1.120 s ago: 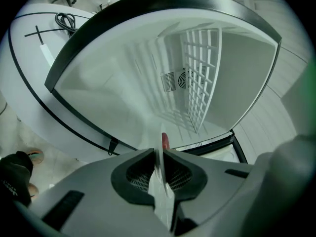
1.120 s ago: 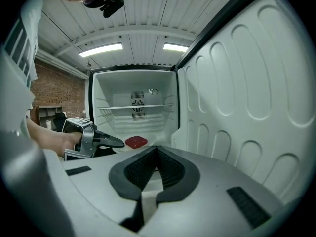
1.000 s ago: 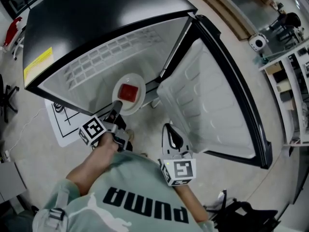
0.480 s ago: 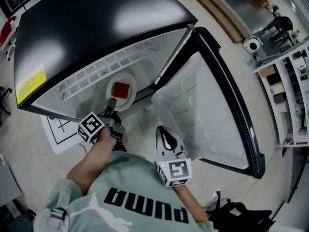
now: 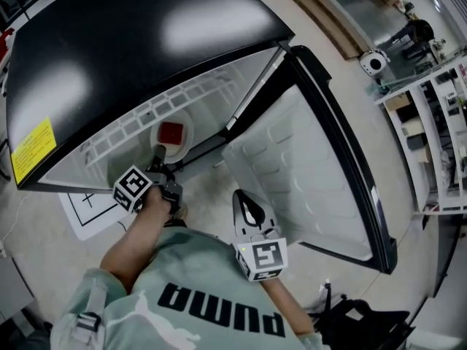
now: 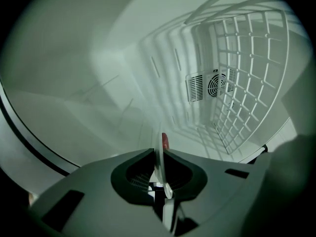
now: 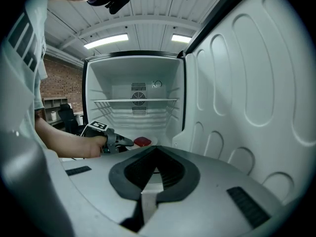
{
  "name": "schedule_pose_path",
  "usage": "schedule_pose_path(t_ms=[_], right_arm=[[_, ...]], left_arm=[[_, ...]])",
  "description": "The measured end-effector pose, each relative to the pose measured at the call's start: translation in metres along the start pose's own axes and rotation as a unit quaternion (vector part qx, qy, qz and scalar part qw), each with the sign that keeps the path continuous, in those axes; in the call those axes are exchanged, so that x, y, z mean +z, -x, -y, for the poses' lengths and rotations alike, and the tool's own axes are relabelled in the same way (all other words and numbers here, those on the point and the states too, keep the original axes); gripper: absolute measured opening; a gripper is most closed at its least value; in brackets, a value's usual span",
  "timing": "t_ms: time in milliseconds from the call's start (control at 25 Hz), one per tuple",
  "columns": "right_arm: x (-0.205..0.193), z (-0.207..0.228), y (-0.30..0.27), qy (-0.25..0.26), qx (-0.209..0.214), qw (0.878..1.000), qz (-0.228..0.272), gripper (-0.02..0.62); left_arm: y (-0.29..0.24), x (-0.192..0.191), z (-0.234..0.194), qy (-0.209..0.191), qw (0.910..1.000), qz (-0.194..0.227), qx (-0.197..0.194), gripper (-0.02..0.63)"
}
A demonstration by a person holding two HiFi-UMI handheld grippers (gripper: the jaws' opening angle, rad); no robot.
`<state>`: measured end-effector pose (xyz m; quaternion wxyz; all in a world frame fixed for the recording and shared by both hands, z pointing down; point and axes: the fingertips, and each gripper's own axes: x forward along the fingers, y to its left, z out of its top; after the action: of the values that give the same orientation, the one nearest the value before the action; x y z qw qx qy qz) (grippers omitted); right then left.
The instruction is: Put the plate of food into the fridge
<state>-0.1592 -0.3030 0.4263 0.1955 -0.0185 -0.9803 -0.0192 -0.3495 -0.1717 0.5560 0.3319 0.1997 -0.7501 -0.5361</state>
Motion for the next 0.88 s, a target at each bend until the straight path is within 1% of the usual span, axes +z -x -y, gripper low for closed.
schedule_pose_path(t_ms=[160,480,880], right_arm=[[0.005,-0.002,-0.011,0.004,0.006,1.0,0.0,0.005],[0.014,-0.013,-0.042,0.011,0.038,0.999,0.001,0.005],[0.017,-0.023,-0.094,-0.009,0.069,0.998,-0.005,0.005]], left_arm=[[-0.004,0.002,-0.005,-0.001,1.0,0.002,0.006,0.037],[-0.009,0.01,-0.013,0.001,0.9998,0.015,0.015,0.037],[-0.007,0.013,-0.024,-0.003,0.9992,0.027,0.029,0.037]])
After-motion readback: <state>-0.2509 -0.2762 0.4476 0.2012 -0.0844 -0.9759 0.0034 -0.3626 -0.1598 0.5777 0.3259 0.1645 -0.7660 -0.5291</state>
